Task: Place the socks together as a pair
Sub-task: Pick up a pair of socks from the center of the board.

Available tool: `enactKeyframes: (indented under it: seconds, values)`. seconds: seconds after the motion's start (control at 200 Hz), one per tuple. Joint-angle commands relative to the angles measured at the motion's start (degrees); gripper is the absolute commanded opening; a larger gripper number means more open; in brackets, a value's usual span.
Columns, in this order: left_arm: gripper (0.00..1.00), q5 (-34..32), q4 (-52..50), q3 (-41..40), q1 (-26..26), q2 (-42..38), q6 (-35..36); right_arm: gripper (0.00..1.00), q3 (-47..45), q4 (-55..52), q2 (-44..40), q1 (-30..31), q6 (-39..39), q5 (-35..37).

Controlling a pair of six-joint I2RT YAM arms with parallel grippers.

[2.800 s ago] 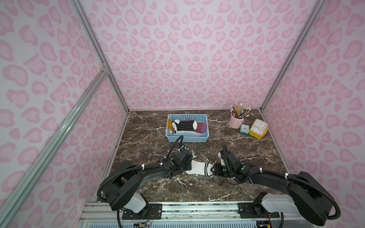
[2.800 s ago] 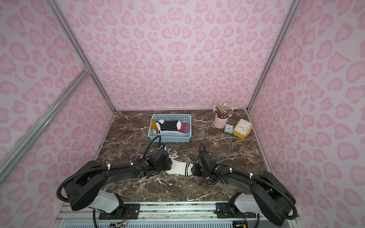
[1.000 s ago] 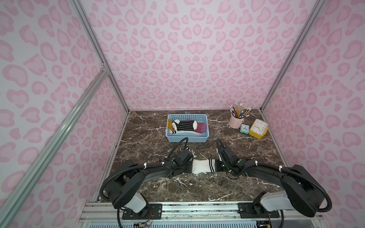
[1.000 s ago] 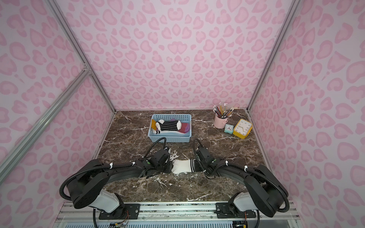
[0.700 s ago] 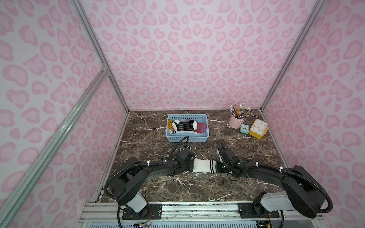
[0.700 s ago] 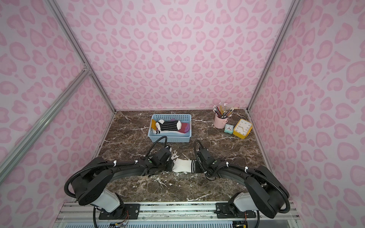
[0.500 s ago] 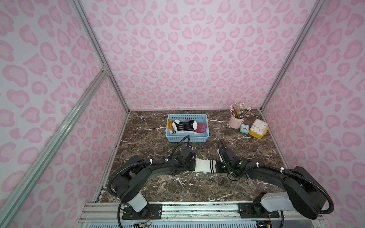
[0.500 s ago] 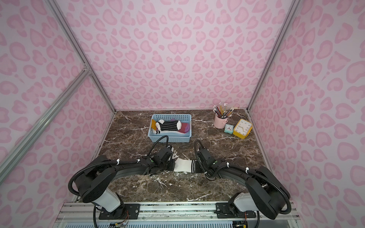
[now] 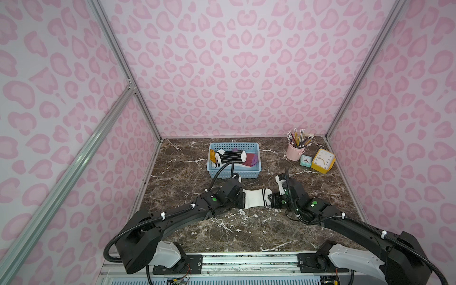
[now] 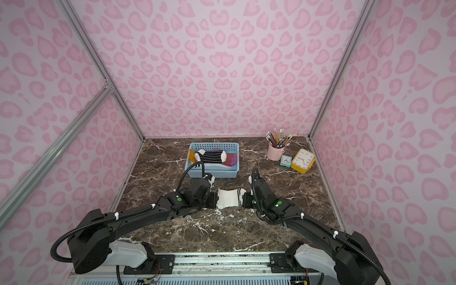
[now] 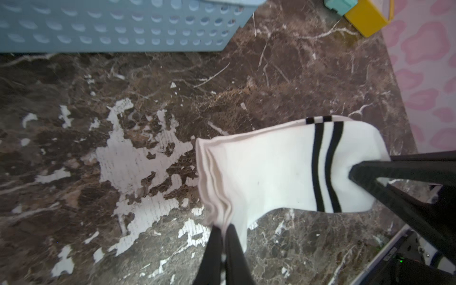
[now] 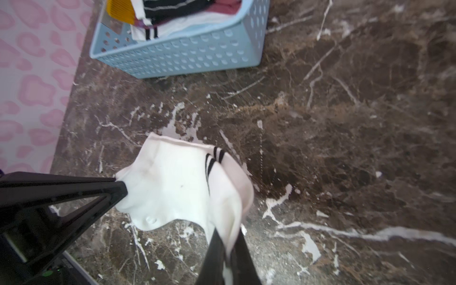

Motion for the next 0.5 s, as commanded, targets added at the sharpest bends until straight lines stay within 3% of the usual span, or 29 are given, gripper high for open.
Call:
enactKeyframes:
  seconds: [0.0,0.145,0.495]
  values:
    - [0.03,-5.6,-5.5,4.3,0.1,-1.3,-0.5,0.0,4.1,0.6,0.0,-0.1,0.0,1.2]
    - [0.03,-11.0,-12.7,13.0,3.2,1.1,1.5,0.0,13.3,0.0,6.3,-1.6,-3.2,1.4]
    - [0.03,-6.7,-11.8,31.3,18.4,14.3,11.5,0.0,39.8,1.0,32.3,-7.5,-8.9,-2.6]
